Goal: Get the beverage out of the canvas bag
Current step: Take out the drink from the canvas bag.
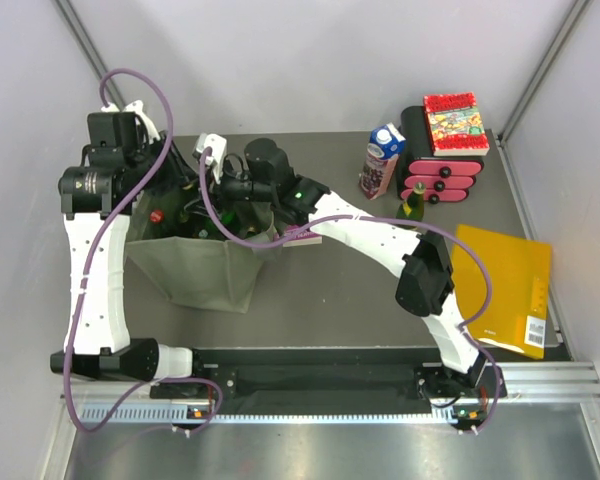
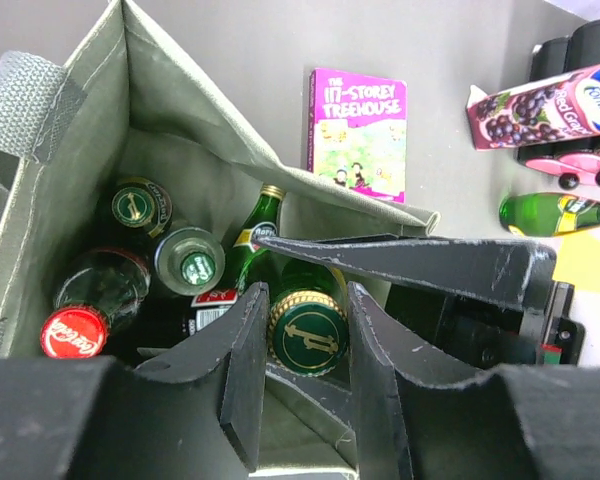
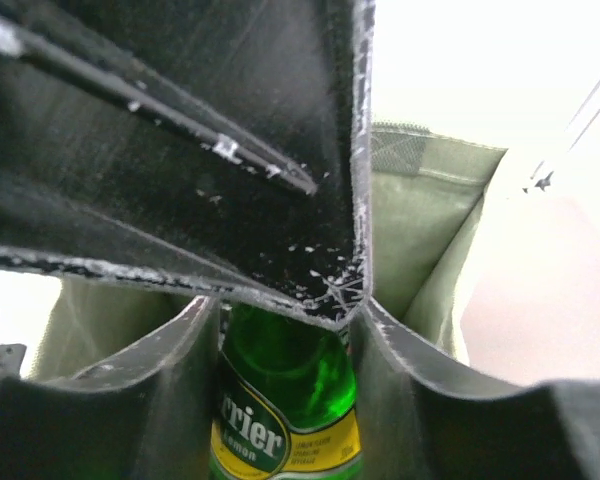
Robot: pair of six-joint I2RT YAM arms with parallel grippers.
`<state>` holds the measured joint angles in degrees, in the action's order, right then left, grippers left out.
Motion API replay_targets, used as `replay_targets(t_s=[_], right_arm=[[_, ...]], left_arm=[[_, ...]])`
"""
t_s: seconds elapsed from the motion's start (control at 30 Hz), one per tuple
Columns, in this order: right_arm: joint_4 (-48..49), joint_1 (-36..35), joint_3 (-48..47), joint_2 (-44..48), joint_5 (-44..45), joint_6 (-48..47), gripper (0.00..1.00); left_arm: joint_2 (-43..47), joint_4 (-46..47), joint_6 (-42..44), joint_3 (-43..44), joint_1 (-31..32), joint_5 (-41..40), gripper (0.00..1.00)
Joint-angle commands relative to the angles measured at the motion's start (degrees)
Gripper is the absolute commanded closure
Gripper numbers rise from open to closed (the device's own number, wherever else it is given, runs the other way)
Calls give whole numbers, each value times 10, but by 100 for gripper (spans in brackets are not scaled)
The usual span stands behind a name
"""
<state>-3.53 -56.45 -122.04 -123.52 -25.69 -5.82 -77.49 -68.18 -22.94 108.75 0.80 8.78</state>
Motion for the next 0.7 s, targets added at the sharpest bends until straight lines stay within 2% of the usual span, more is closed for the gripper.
replay_targets(t_s=[0.0, 0.07, 0.13, 0.23, 0.27, 0.4, 0.5, 0.67], right_arm=[[31, -12, -29, -8, 12, 5, 90], [31, -11, -29, -6, 9, 5, 100], [47, -10, -20, 3, 8, 5, 100], [64, -7, -14, 16, 6, 14, 100], [67, -6, -17, 17, 1, 19, 100], [75, 0, -25, 25, -10, 36, 100], [82, 4, -25, 30, -21, 51, 100], [99, 12, -31, 40, -34, 85, 100]], left_arm=[[34, 75, -32, 36, -3, 36, 100], [37, 76, -34, 36, -3, 35, 100], [40, 76, -39, 36, -3, 30, 100], [46, 80, -49, 36, -3, 21, 77], [47, 82, -53, 36, -3, 16, 62], [53, 89, -61, 34, -3, 13, 43], [54, 93, -60, 31, -3, 15, 37], [64, 102, -44, 40, -3, -16, 32]])
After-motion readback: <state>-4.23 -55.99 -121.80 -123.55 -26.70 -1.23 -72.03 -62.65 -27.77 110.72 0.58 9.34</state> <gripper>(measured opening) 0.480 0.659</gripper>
